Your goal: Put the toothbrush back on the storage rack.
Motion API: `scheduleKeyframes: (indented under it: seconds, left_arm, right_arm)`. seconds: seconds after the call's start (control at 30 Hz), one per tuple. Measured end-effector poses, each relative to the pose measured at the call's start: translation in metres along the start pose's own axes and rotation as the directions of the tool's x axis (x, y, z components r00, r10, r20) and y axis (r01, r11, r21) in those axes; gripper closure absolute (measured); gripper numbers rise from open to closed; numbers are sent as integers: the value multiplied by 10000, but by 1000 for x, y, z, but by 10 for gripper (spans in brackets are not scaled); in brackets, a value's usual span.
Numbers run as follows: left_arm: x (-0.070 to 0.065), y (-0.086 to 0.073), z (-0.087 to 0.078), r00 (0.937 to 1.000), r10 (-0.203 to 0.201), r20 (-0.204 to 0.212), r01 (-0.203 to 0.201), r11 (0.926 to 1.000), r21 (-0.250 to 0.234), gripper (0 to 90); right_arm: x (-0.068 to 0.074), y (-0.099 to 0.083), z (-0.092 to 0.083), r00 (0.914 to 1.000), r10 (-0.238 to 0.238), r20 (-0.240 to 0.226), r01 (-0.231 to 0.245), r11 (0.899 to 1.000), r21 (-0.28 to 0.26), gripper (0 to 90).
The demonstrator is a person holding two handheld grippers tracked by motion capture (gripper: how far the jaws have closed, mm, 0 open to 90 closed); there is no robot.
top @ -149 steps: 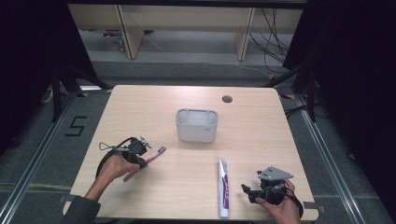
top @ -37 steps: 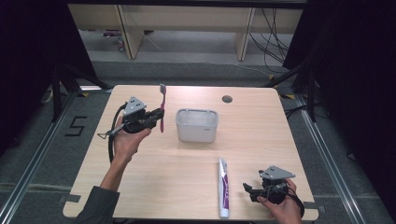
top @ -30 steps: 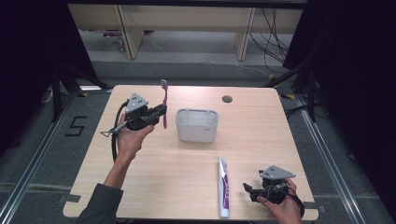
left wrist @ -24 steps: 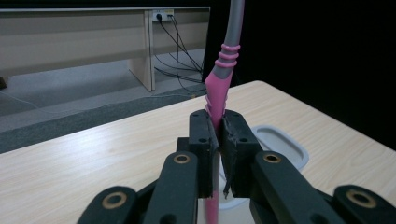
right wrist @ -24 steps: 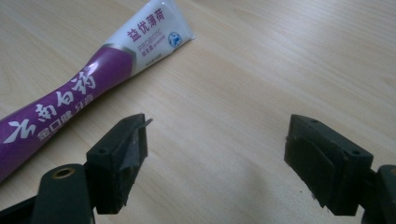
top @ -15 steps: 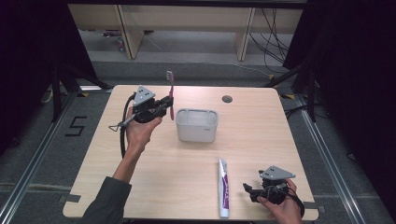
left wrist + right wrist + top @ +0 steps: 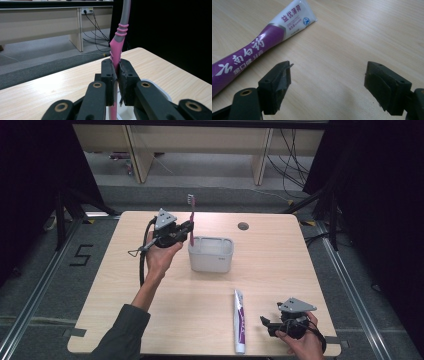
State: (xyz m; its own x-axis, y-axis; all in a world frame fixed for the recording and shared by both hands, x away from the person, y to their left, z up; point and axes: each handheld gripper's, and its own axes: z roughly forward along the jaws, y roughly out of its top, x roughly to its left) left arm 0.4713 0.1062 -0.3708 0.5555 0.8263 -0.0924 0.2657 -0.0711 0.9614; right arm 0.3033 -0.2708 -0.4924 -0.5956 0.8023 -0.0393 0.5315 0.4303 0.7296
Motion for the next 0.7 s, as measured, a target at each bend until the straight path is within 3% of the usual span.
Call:
scheduleKeyframes:
  seconds: [0.7]
  left_arm:
    - [4, -24, 24, 9999, 49, -150, -32, 9934, 1143, 825]
  right_arm:
    - [1, 0, 0, 9999, 149, -54, -149, 9999, 28, 222]
